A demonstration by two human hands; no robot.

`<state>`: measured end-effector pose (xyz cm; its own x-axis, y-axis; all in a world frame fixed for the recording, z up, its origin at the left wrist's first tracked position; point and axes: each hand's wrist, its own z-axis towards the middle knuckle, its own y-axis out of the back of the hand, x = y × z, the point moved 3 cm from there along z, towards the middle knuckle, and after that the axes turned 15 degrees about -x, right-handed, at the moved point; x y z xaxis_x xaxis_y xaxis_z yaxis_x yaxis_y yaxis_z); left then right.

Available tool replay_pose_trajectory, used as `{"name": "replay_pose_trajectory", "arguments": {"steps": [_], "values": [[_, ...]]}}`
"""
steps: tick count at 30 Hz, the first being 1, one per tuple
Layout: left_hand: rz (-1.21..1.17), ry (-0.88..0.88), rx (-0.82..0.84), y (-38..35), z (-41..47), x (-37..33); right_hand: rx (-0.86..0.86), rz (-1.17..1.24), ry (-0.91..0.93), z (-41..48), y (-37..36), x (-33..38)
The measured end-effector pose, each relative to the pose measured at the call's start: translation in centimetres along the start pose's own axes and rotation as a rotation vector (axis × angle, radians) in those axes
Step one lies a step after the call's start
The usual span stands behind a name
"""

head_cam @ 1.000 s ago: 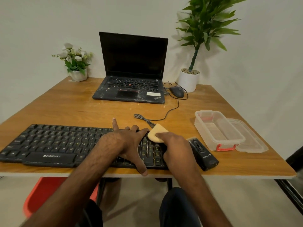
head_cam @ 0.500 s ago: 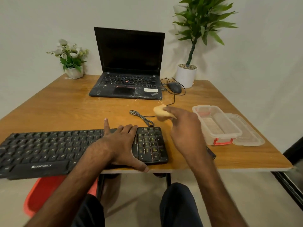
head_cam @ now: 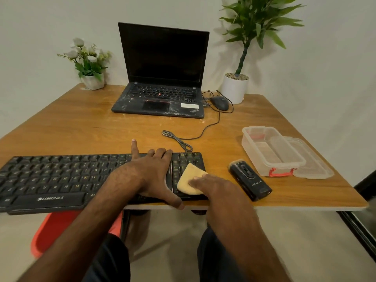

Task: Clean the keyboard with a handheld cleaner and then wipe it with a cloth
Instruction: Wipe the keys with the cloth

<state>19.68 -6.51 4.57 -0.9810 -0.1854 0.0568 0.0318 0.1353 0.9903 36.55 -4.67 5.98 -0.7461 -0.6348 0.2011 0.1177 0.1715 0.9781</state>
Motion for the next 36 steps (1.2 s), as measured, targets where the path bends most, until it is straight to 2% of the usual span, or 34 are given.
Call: {"name": "replay_pose_trajectory", "arguments": {"steps": [1,2,4,6,8,10,13,21,23,24,27,29,34,36], "values": [[0.003,0.001,-0.002,0.1,-0.1,0.1,0.055,0.034,-0.047,0.1,0.5,-0.3],[0.006,0.002,0.001,0.1,-0.1,0.1,0.008,0.108,-0.076,0.3,1.5,-0.7],[0.005,0.007,0.009,0.3,-0.1,-0.1,-0.272,0.309,-0.094,0.6,3.7,-1.4],[0.006,0.021,0.019,0.8,0.2,-0.4,-0.523,0.408,-0.093,2.2,5.1,-1.6],[0.020,0.046,0.040,1.4,0.4,-0.9,-0.614,0.356,-0.109,4.4,5.1,-0.9],[0.043,0.060,0.070,1.7,0.4,-1.2,-0.519,0.249,-0.103,6.2,3.9,0.2],[0.047,0.060,0.068,1.5,0.5,-1.1,-0.255,0.059,-0.057,6.0,1.6,1.2],[0.065,0.056,0.079,1.1,0.7,-1.0,-0.103,0.011,0.029,0.0,-0.3,0.3],[0.055,0.055,0.080,1.0,0.6,-0.9,-0.125,0.110,-0.024,-0.7,1.0,-0.7],[0.053,0.057,0.083,1.0,0.6,-0.9,-0.190,0.191,-0.054,-0.6,2.0,-1.2],[0.058,0.067,0.101,1.3,0.7,-1.1,-0.573,0.431,-0.095,2.1,4.5,-2.0],[0.055,0.080,0.116,1.6,0.6,-1.2,-0.683,0.373,-0.097,4.5,4.1,-1.5],[0.040,0.060,0.079,1.1,0.6,-0.7,-0.400,0.148,-0.022,5.7,0.1,0.0],[0.022,0.054,0.059,0.8,0.7,-0.6,-0.344,0.083,0.010,4.3,0.0,-0.3]]}}
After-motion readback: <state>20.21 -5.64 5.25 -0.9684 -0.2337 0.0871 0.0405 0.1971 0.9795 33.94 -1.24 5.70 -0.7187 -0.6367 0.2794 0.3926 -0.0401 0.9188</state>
